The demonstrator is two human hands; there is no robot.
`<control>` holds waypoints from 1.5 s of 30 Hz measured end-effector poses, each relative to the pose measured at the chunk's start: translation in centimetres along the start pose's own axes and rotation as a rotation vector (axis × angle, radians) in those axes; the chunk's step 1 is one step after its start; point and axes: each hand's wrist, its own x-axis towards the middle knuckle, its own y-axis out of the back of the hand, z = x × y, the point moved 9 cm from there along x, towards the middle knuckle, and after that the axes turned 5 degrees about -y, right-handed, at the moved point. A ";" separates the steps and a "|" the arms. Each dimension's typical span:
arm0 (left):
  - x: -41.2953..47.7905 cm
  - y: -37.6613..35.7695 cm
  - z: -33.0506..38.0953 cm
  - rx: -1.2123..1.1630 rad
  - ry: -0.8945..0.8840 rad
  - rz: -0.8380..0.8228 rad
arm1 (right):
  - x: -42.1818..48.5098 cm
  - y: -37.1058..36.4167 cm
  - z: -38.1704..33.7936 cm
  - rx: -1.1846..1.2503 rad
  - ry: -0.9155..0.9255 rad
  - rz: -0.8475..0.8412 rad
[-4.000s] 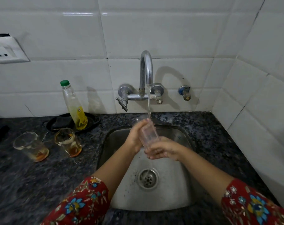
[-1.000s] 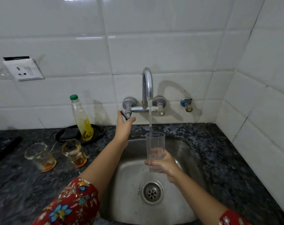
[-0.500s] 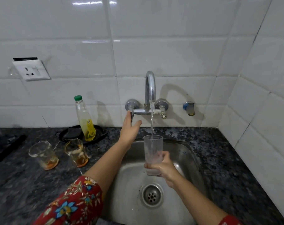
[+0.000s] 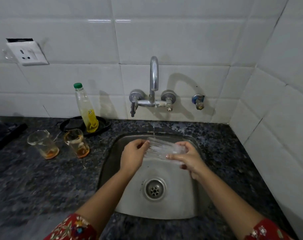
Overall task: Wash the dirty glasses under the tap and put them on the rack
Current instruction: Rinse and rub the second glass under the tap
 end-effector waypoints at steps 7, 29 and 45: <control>-2.3 -2.4 -0.7 0.216 0.095 -0.138 | 0.2 1.8 -3.9 0.141 0.163 0.086; -0.1 4.5 -5.6 -0.395 0.184 -0.135 | -0.4 -4.2 -2.4 0.440 0.062 0.316; -0.4 44.3 -22.6 -0.739 0.275 0.434 | -0.4 -49.3 -11.1 0.903 -0.353 -0.301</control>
